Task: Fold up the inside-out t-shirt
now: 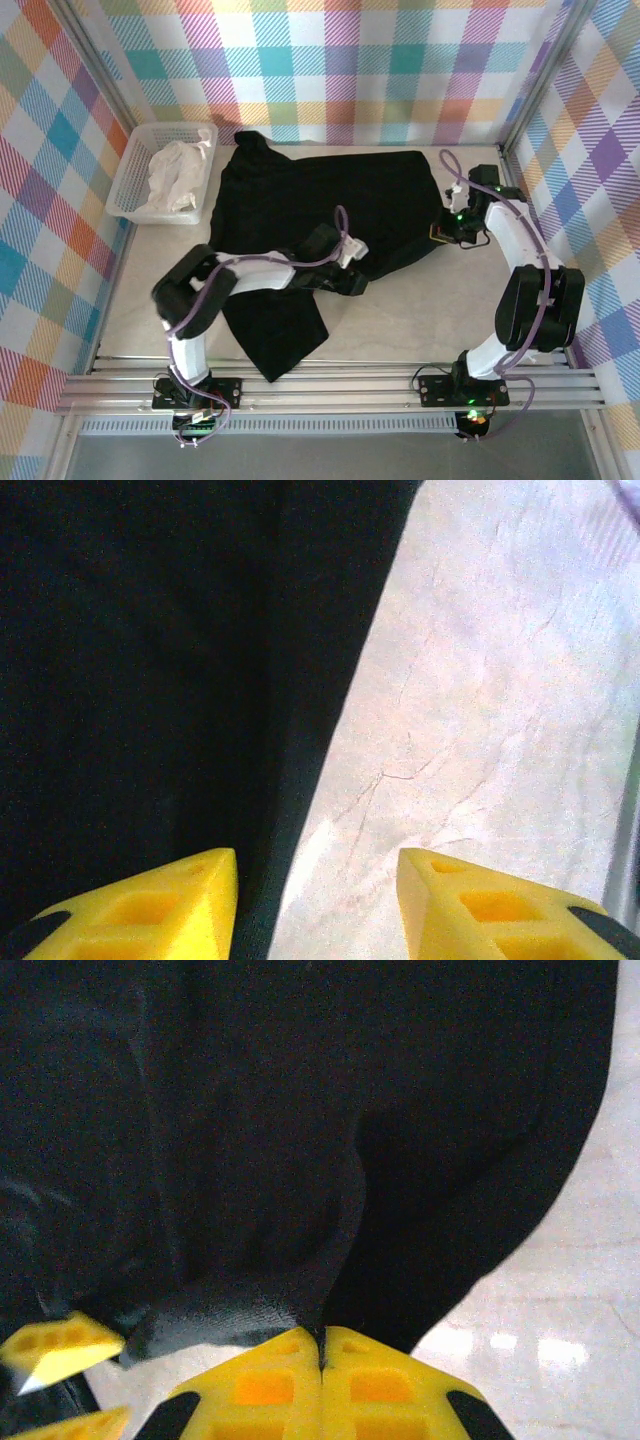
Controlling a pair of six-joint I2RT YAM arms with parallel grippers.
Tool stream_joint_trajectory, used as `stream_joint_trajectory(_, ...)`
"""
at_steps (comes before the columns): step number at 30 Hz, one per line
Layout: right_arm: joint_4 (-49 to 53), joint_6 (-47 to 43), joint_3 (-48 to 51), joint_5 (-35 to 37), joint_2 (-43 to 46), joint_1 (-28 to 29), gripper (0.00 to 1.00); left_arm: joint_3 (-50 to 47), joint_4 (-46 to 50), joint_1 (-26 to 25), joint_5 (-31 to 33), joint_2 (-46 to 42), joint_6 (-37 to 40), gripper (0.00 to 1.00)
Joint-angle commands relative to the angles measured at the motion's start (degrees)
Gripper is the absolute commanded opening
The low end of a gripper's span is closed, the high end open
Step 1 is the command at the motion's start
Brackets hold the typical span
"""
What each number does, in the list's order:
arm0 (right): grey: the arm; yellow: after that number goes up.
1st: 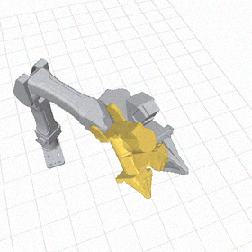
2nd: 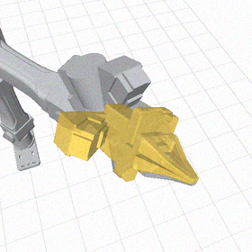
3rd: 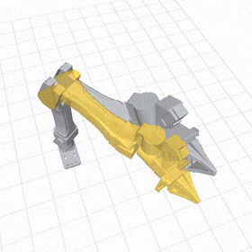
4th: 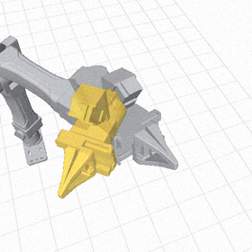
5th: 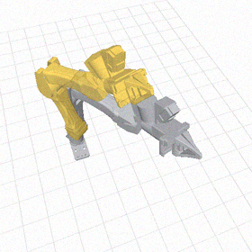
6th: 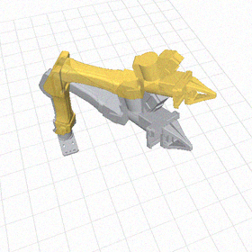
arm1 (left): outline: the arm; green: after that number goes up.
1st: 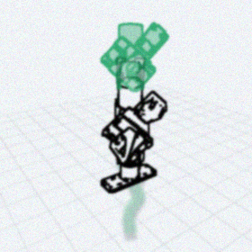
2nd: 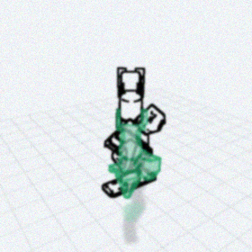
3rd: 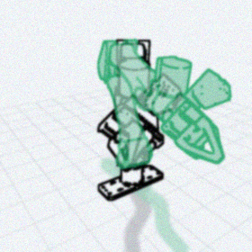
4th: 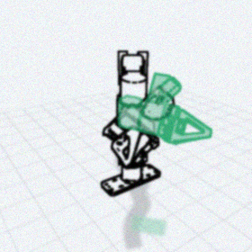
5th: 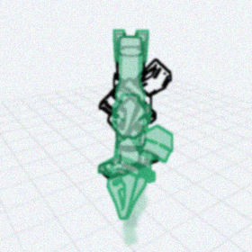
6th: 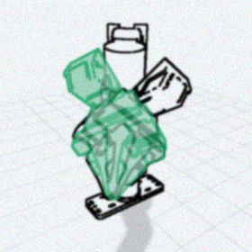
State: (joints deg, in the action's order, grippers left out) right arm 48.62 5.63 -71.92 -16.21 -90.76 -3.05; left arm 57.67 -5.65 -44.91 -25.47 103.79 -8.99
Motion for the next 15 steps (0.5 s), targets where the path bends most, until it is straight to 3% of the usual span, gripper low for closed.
stream_joint_trajectory(1,-6.0,3.5,-0.2,-5.2,-2.7,-0.7,0.0,-4.3,4.0,3.4,8.4,-9.1,-8.1,0.46)
stream_joint_trajectory(3,-8.0,4.5,0.1,-6.1,-3.1,-0.6,0.0,-6.6,15.3,4.6,17.2,-14.6,-12.8,0.46)
stream_joint_trajectory(6,-10.2,5.2,1.4,-6.4,-2.7,-0.4,0.0,-10.8,30.4,4.6,24.1,-22.9,-18.1,0.46)
stream_joint_trajectory(10,-11.4,5.2,2.7,-6.4,-1.7,0.3,0.0,-15.8,45.6,2.7,28.0,-34.0,-26.2,0.46)
stream_joint_trajectory(15,-12.4,5.0,4.3,-6.9,-0.3,1.3,0.0,-17.6,57.6,-6.9,30.3,-40.1,-37.7,0.48)
